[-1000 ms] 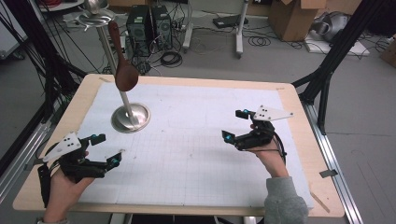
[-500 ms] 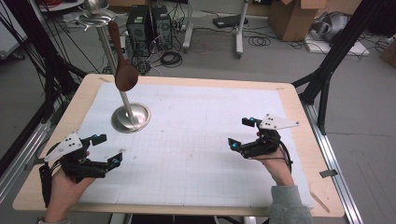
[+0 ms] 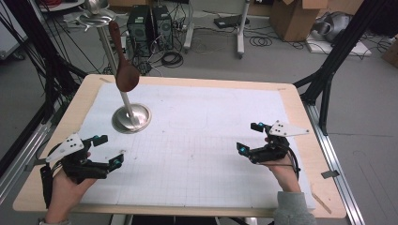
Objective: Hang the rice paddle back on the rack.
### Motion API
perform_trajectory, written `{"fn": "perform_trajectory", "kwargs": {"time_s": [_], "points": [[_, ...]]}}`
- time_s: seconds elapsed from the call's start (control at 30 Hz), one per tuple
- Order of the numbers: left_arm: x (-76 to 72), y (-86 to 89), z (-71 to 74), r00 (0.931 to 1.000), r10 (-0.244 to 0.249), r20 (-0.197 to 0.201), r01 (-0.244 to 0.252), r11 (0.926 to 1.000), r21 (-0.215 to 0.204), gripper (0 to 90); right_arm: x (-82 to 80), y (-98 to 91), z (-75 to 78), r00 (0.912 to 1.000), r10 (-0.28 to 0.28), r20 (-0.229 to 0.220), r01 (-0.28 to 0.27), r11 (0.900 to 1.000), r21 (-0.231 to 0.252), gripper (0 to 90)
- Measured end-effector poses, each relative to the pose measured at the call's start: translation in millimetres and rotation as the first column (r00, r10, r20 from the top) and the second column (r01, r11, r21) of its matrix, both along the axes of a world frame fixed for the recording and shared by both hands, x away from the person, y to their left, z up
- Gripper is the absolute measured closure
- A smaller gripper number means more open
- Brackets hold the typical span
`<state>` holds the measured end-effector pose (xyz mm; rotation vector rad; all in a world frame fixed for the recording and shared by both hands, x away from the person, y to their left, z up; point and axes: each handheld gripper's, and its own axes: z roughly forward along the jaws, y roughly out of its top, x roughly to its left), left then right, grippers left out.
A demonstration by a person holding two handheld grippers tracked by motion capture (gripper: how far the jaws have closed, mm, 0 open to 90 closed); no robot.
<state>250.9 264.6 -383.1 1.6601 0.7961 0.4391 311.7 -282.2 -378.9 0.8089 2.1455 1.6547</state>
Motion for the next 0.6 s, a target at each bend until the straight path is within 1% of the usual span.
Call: {"fn": "perform_trajectory", "kwargs": {"time_s": [0.13,0.33,0.37,0.47,0.5,0.57,0.6], "points": [[-0.1,0.4,0.1,1.0000,0.003,0.001,-0.003,1.0000,-0.001,2.9,-0.8,-4.8,-4.5,0.9999,-0.003,-0.011,0.003,1.0000,0.000,0.3],[0.8,3.2,-1.0,1.0000,0.010,-0.001,-0.010,0.9999,0.006,2.9,-5.4,-13.2,-12.0,0.9993,-0.018,-0.033,0.017,0.9997,-0.017,0.4],[0.9,3.6,-1.4,0.9999,0.012,-0.002,-0.012,0.9999,0.003,2.9,-5.8,-15.6,-13.6,0.9993,-0.020,-0.030,0.019,0.9996,-0.021,0.4],[1.1,5.3,-1.5,0.9999,0.014,0.000,-0.014,0.9999,0.006,2.9,-9.3,-23.8,-18.9,0.9986,-0.034,-0.041,0.034,0.9994,-0.008,0.4],[1.4,5.3,-1.6,0.9999,0.014,0.001,-0.014,0.9999,0.007,2.9,-10.0,-26.6,-20.8,0.9981,-0.039,-0.047,0.039,0.9992,-0.003,0.4],[1.9,5.7,-1.7,0.9999,0.012,0.002,-0.012,0.9999,0.007,2.9,-10.4,-31.3,-24.4,0.9958,-0.050,-0.077,0.052,0.9985,0.017,0.4],[1.8,5.6,-1.7,0.9999,0.012,0.002,-0.012,0.9999,0.007,2.9,-10.3,-33.1,-25.7,0.9955,-0.056,-0.077,0.058,0.9981,0.023,0.4]]}}
